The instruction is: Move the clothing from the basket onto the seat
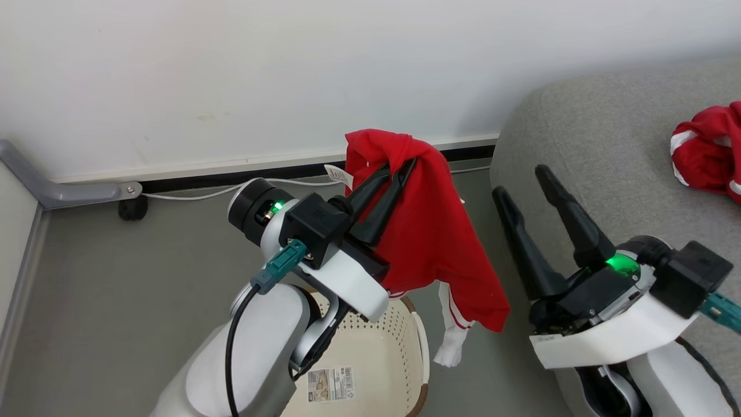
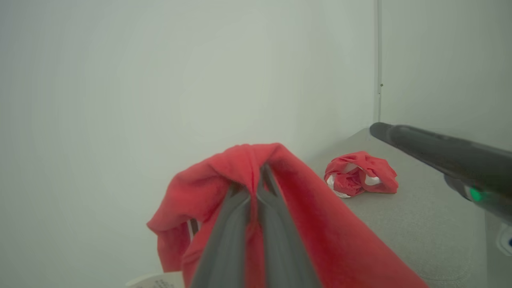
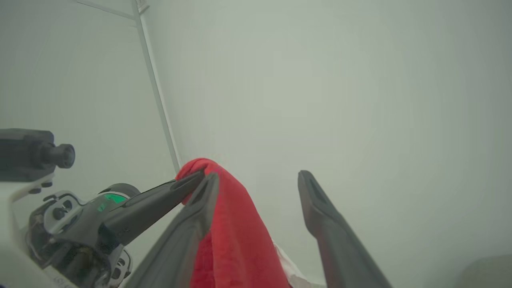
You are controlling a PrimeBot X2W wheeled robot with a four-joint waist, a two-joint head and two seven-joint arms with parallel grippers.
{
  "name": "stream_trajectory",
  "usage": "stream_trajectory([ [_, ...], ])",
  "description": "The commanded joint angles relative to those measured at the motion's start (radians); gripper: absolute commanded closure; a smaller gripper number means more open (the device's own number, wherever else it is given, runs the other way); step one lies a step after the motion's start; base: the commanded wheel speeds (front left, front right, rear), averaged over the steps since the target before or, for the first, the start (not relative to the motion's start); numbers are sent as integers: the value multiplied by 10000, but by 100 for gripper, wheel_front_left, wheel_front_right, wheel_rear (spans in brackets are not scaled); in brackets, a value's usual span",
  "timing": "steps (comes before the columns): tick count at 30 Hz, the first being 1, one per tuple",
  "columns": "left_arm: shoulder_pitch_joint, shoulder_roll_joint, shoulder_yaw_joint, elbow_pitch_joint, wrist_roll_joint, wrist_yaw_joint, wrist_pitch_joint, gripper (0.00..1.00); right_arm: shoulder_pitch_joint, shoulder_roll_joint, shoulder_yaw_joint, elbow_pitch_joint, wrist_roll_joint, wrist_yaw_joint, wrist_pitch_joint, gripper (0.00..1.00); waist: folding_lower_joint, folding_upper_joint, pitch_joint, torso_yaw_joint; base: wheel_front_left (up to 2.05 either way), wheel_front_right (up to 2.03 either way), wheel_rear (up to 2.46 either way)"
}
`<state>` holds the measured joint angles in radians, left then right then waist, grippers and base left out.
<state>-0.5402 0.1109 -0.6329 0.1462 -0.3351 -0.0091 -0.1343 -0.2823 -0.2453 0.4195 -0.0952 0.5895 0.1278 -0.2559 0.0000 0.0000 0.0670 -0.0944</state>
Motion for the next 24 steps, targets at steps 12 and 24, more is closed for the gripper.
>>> stream_trajectory([
  [12,-700,-86,115,-5,-102,28,-269,100,-671,-796,2611,2417,-86,29,-59,0,0,0,98,142,0,0,0],
  [24,-691,-195,-88,77,-186,127,-363,100,-1508,-508,3716,4084,536,29,-59,100,0,0,201,200,0,0,0],
])
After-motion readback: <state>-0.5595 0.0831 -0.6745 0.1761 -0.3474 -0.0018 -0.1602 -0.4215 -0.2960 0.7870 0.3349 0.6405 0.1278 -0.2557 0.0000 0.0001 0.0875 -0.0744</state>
